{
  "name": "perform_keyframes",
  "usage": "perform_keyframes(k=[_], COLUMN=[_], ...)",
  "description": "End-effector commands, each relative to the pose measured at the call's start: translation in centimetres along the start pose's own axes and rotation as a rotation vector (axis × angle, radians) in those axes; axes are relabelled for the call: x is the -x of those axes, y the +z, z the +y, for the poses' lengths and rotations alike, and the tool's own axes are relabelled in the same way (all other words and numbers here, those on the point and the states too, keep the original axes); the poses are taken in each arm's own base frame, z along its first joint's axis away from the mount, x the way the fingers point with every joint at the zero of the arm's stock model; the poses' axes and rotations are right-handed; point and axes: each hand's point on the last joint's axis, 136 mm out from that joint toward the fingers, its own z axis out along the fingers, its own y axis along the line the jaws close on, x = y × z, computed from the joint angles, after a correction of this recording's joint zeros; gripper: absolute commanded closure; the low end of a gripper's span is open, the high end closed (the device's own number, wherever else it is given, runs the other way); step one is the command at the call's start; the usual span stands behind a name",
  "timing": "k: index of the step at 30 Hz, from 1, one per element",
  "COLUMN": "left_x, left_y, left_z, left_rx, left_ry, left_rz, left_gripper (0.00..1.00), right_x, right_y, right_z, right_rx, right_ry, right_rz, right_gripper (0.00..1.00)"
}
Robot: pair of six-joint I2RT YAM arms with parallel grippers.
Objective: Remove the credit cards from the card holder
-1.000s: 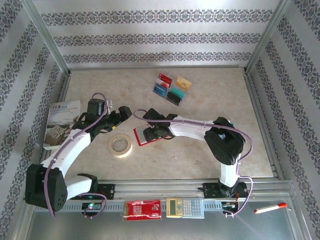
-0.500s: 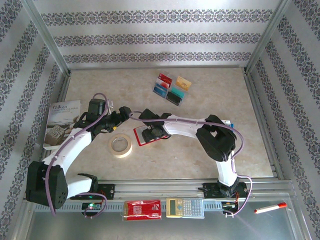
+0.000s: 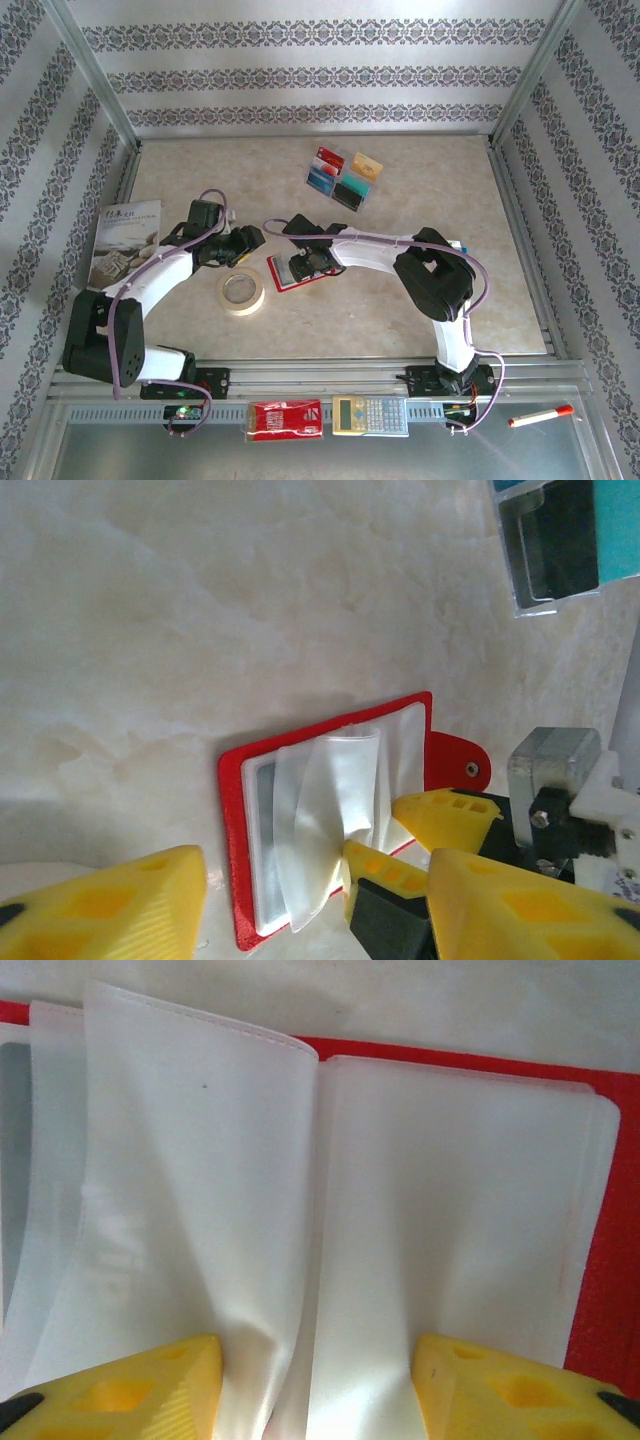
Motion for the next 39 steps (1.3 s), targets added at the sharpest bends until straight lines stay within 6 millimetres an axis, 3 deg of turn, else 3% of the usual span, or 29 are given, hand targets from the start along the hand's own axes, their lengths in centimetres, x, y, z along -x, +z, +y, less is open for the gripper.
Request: perform_keyframes(k=[1,12,15,23,39], left_x=[0.1,-2.2,-2.6,-4.5,-5.7], left_y=[1.0,3.9,4.5,5.7,7.7], left_z=[-1.4,-0.1,-0.8,-0.7,-0.2], left_rx=[-0.044,0.01,-0.014,-0.007,0.004], left_ry=[0.029,-0.003,0.0,-0.002,-0.015], left_rz=[0.019,0.127,0.157,0.211,0.253], left_gripper=[0.46,0.61,0.64,0.65,0.67], right_x=[-3.0,-3.2,-3.3,-3.0,-2.8], right_y=[2.0,2.2,2.2,2.1,1.9], right_z=[-1.8,-1.7,-1.7,-1.5,-1.2], right_rx=[-0.037,-0.026,-0.027,-0.02,0.002], right_ry=[0.028,0.036,0.036,0.041,0.05], right_rz=[0.101,0.11,0.112,0.106,0.103], right_gripper=[0.46,0.51,0.51,0.52,0.53])
